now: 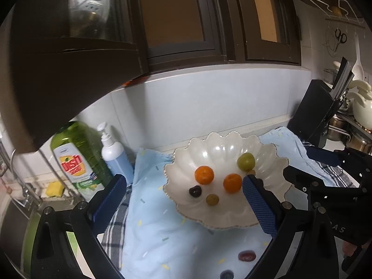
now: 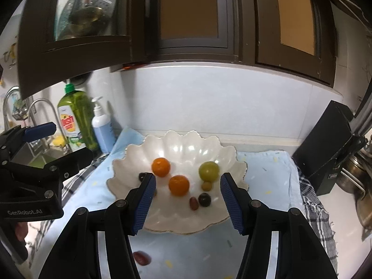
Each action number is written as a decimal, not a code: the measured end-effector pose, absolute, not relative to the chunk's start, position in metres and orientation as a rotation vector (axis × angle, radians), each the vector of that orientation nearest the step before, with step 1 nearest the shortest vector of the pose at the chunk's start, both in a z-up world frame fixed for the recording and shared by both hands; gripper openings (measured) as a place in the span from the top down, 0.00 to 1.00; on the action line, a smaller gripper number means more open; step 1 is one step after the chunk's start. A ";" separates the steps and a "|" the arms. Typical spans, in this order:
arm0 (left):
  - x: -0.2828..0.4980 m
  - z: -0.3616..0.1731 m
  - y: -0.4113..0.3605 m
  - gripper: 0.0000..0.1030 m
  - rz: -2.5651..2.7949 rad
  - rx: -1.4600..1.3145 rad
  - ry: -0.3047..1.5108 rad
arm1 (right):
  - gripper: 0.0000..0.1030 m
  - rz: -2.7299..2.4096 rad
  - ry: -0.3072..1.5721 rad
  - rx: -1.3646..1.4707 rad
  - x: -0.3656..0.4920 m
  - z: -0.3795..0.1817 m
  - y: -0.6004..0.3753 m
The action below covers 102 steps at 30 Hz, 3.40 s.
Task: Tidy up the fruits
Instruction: 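Withdraw both tools from the bowl toward the last fruits, then grasp the dark plum with the left tool while the right tool grasps the red date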
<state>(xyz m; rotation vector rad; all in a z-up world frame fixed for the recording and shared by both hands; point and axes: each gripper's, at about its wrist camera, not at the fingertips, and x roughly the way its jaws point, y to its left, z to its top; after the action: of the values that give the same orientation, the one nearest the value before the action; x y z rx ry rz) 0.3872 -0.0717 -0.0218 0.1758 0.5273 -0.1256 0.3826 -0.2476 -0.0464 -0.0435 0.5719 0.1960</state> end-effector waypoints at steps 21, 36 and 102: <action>0.317 -0.036 -0.040 0.01 -0.052 0.116 0.572 | 0.43 0.313 0.580 -0.076 0.329 -0.053 -0.218; 0.293 -0.090 -0.040 0.07 -0.056 0.142 0.667 | 0.43 0.394 0.694 -0.102 0.319 -0.100 -0.203; 0.319 -0.154 -0.077 0.78 -0.301 0.121 0.820 | 0.83 0.510 0.830 -0.166 0.337 -0.163 -0.198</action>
<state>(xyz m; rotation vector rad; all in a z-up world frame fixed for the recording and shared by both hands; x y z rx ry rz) 0.3185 -0.0766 -0.1537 0.1206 0.8204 -0.3015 0.3374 -0.1978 -0.1632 -0.1658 0.8300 0.5102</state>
